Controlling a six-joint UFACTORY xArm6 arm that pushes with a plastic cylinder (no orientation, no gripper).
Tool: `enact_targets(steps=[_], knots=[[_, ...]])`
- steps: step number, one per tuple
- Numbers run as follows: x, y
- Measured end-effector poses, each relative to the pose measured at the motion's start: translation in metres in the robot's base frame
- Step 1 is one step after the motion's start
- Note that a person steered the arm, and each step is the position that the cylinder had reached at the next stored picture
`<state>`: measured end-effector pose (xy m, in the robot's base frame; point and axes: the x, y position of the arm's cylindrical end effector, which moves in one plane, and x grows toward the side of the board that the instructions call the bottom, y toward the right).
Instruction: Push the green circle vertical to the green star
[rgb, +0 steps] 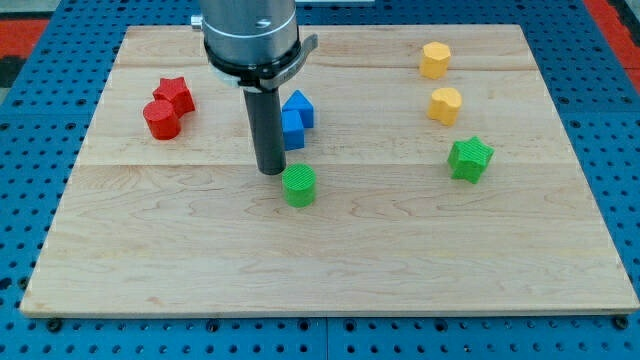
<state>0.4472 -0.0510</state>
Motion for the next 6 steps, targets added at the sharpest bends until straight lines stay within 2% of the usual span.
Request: enact_targets(steps=[1,2,3,4,5,6], knots=[[0.048,0.031],[0.068,0.045],[0.065,-0.015],[0.114,0.017],[0.12,0.061],[0.09,0.047]])
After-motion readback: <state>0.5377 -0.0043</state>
